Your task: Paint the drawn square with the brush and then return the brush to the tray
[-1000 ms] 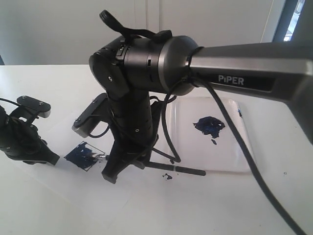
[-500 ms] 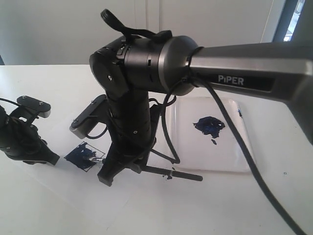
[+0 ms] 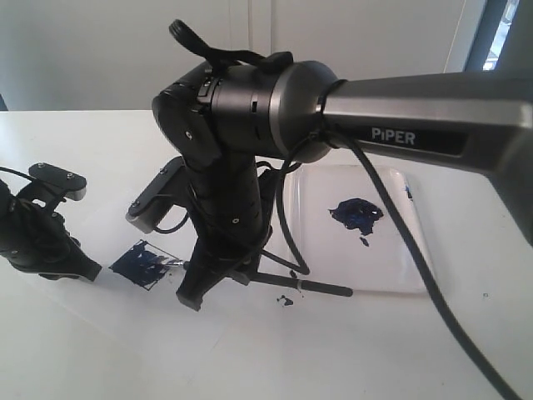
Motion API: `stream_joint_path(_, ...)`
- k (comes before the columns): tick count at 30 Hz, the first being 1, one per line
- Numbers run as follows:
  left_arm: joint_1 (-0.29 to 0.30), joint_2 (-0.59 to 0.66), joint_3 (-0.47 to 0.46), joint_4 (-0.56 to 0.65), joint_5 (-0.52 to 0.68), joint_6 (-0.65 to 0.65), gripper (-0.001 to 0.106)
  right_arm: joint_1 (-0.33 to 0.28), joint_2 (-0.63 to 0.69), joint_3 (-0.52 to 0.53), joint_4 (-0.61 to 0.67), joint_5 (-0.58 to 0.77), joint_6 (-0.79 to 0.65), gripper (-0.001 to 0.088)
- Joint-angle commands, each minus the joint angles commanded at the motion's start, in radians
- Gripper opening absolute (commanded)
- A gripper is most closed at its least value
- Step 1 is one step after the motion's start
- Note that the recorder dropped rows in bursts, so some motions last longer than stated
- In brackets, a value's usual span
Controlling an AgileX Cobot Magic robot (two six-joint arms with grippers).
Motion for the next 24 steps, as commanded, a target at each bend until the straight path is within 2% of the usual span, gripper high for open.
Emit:
stream_joint_path(10,0.000,0.000,0.000,0.000,0.000,0.000,0.030,0.000,0.000,0.000,-0.067,-0.042,-0.006,0.0000)
stream_joint_path(24,0.000,0.000,0.000,0.000,-0.005,0.000,0.030,0.000,0.000,0.000,-0.060,-0.090,-0.028,0.0000)
